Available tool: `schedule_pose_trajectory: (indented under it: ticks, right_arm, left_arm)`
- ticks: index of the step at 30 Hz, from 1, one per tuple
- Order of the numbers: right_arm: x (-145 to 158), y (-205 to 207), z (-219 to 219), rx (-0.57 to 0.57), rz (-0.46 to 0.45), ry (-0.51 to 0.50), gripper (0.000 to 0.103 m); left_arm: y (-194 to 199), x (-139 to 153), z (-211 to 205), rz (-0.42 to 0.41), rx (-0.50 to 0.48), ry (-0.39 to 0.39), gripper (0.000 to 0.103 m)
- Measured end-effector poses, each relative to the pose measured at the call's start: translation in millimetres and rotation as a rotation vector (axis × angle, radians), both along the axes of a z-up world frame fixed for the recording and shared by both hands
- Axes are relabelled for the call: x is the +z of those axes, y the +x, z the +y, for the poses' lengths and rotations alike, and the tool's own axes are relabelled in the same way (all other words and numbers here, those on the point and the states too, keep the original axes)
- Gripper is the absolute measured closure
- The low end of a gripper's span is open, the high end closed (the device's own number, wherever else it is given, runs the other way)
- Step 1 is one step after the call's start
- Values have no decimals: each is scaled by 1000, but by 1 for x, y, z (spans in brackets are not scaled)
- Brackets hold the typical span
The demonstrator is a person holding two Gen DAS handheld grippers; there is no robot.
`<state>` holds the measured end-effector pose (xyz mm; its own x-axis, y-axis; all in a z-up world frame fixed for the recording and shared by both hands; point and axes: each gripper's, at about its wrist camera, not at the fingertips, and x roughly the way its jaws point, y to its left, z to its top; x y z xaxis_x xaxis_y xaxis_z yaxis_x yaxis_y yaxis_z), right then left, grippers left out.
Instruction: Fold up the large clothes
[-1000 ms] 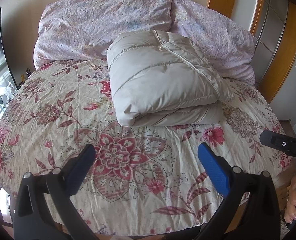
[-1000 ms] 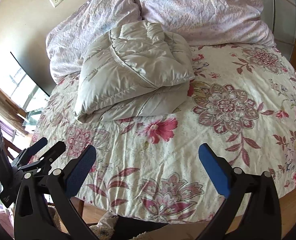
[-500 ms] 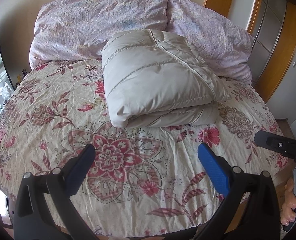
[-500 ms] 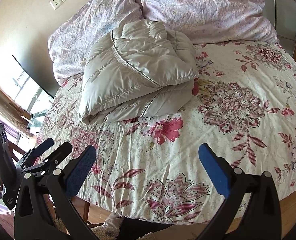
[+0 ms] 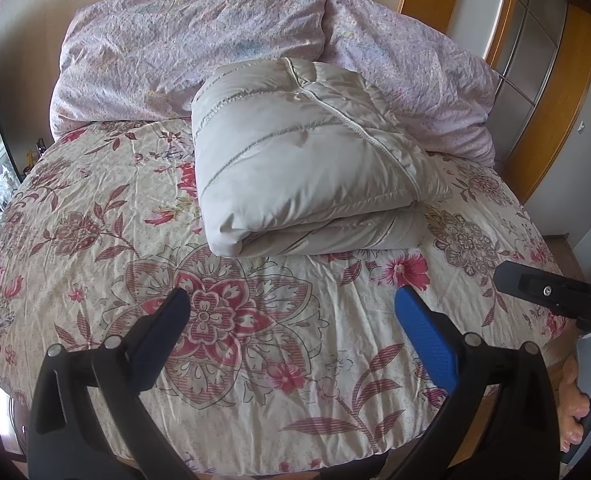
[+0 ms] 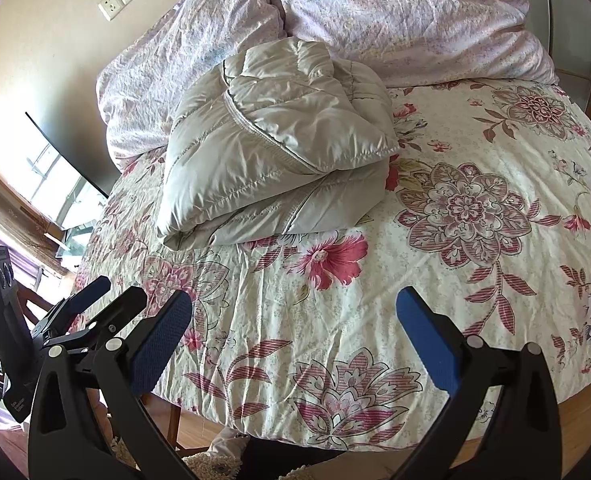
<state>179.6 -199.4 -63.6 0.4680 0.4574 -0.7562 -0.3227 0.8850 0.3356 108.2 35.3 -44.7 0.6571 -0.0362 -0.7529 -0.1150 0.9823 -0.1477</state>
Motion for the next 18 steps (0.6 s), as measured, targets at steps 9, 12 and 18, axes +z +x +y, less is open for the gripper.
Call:
schedule_pose_trajectory:
  ticks: [9, 12, 18]
  right_arm:
    - [0, 2, -3, 0, -2, 7, 1]
    - [0, 1, -3, 2, -3, 6, 1]
    - [-1, 2, -3, 1, -4, 6, 1]
  left_arm:
    - [0, 0, -2, 1, -5, -1, 2]
    - [0, 0, -2, 1, -6, -1, 2]
    - [2, 0, -2, 3, -11, -2, 2]
